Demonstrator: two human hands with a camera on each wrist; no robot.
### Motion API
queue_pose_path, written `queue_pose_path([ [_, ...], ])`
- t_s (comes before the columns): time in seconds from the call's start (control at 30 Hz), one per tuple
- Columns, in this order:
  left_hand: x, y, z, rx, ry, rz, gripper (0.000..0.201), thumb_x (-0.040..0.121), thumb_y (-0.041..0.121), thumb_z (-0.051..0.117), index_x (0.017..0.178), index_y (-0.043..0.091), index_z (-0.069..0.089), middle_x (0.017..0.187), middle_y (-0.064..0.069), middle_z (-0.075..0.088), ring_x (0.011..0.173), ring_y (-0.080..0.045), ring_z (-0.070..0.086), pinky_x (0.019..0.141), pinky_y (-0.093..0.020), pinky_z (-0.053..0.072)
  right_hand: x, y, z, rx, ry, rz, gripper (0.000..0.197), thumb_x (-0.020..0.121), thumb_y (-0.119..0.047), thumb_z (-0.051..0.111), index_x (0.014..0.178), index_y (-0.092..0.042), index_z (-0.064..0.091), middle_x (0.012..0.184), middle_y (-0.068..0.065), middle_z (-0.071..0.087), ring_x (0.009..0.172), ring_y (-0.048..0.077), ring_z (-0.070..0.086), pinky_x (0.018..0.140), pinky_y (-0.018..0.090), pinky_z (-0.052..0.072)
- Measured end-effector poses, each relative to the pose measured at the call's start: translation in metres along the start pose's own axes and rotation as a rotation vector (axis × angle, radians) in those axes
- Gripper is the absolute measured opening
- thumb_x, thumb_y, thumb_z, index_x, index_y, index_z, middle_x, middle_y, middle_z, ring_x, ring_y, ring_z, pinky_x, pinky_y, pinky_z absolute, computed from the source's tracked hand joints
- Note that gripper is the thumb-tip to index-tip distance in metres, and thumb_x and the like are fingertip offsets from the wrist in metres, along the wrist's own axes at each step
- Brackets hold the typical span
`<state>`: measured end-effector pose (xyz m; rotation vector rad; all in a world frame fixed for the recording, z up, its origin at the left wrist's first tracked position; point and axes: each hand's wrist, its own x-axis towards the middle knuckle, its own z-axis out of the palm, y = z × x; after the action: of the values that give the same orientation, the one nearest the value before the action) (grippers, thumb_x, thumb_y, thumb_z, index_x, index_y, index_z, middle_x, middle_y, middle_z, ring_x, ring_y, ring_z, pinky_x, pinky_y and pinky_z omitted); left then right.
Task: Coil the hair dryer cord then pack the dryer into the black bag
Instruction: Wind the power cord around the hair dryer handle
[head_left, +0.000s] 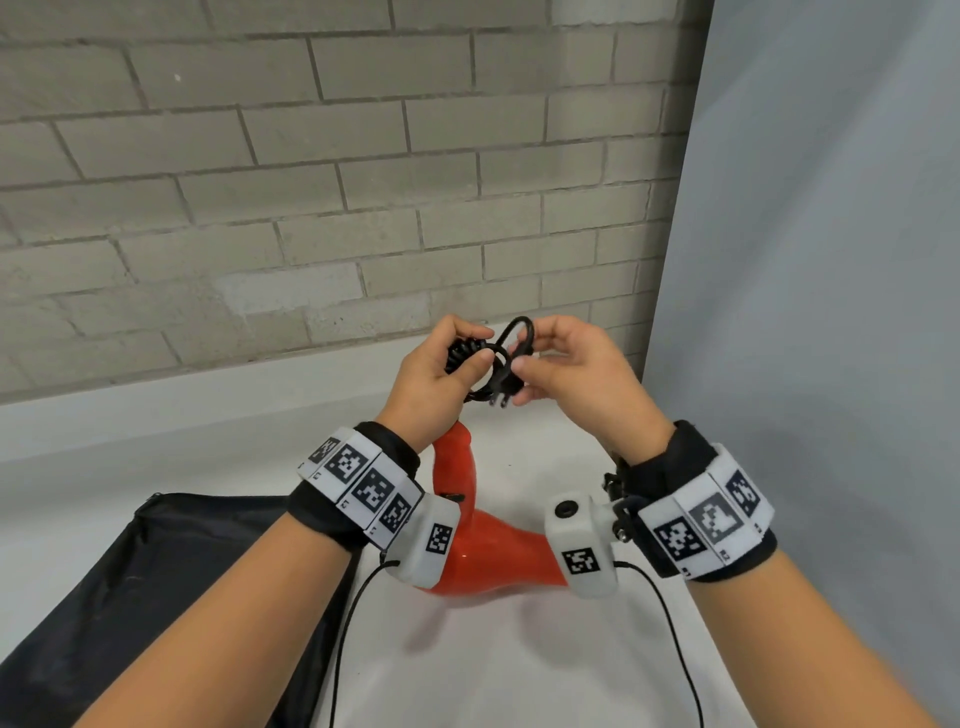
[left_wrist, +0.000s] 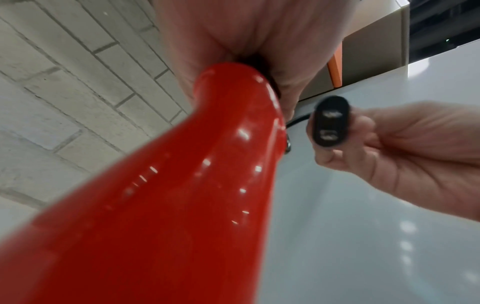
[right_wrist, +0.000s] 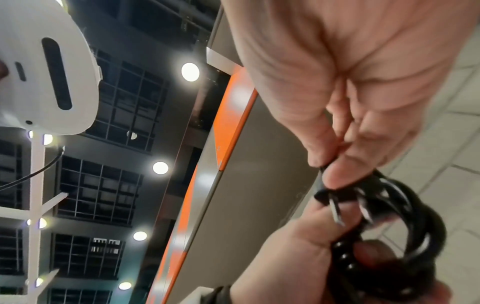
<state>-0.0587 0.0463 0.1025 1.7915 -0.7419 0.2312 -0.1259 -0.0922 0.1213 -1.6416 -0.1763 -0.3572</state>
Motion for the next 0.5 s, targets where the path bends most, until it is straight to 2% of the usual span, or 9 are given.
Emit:
queue_pose_path([
  [0.07, -0.002, 0.003, 0.002, -0.047, -0.025, -0.02, 0.02, 0.091, 0.015, 0.048, 0.089, 0.034, 0.05, 0.082, 0.009, 0.056, 0.078, -0.011, 0.056, 0.067, -0.027, 0.05, 0.003, 0.003, 0.006, 0.122, 0.093, -0.028, 0.017, 0.086, 0.01, 0.051, 0.094, -0.006, 0.051, 0.088, 0.003, 0.055, 0.067, 0.013, 0.064, 0.056, 0.016, 0.056],
  [0.13, -0.003, 0.004, 0.002, -0.114, -0.036, -0.056, 0.02, 0.094, 0.016, 0.044, 0.089, 0.034, 0.05, 0.082, 0.006, 0.054, 0.074, -0.013, 0.054, 0.056, -0.026, 0.049, 0.005, 0.009, 0.012, 0.171, 0.153, -0.061, 0.02, 0.086, 0.009, 0.05, 0.09, -0.011, 0.05, 0.087, 0.001, 0.055, 0.065, 0.009, 0.065, 0.058, 0.016, 0.057],
  [0.2, -0.003, 0.003, 0.0, -0.126, -0.029, -0.053, 0.021, 0.094, 0.015, 0.042, 0.089, 0.033, 0.05, 0.082, 0.007, 0.053, 0.075, -0.009, 0.052, 0.065, -0.024, 0.045, 0.005, 0.017, 0.018, 0.125, 0.199, -0.105, 0.027, 0.086, 0.007, 0.052, 0.085, -0.02, 0.049, 0.085, -0.002, 0.055, 0.065, 0.008, 0.065, 0.059, 0.018, 0.057],
  [0.27, -0.003, 0.002, -0.002, -0.143, -0.026, -0.057, 0.022, 0.094, 0.013, 0.041, 0.089, 0.032, 0.051, 0.083, 0.008, 0.054, 0.078, -0.007, 0.051, 0.075, -0.023, 0.041, 0.003, 0.021, 0.023, 0.018, 0.224, -0.159, 0.03, 0.085, 0.004, 0.055, 0.082, -0.024, 0.047, 0.084, -0.005, 0.054, 0.073, 0.013, 0.063, 0.059, 0.019, 0.057],
  [0.33, -0.003, 0.002, -0.002, -0.178, -0.028, -0.08, 0.023, 0.094, 0.011, 0.041, 0.09, 0.031, 0.051, 0.083, 0.006, 0.055, 0.079, -0.006, 0.052, 0.077, -0.022, 0.042, 0.002, 0.024, 0.025, -0.078, 0.237, -0.21, 0.032, 0.084, 0.001, 0.057, 0.08, -0.027, 0.044, 0.085, -0.005, 0.054, 0.082, 0.018, 0.061, 0.058, 0.02, 0.058],
  [0.4, -0.003, 0.002, -0.001, -0.205, -0.03, -0.103, 0.023, 0.094, 0.01, 0.04, 0.09, 0.031, 0.05, 0.083, 0.005, 0.054, 0.078, -0.006, 0.052, 0.076, -0.022, 0.042, 0.001, 0.026, 0.026, -0.134, 0.257, -0.232, 0.034, 0.083, 0.0, 0.059, 0.078, -0.029, 0.042, 0.085, -0.004, 0.053, 0.086, 0.019, 0.06, 0.061, 0.027, 0.06],
  [0.5, -0.002, 0.002, 0.0, -0.246, -0.05, -0.122, 0.024, 0.095, 0.011, 0.038, 0.092, 0.03, 0.052, 0.085, 0.004, 0.054, 0.08, -0.01, 0.052, 0.08, -0.03, 0.043, 0.0, 0.027, 0.026, -0.196, 0.27, -0.226, 0.033, 0.08, -0.002, 0.06, 0.075, -0.029, 0.041, 0.083, -0.002, 0.054, 0.086, 0.022, 0.059, 0.07, 0.039, 0.058],
])
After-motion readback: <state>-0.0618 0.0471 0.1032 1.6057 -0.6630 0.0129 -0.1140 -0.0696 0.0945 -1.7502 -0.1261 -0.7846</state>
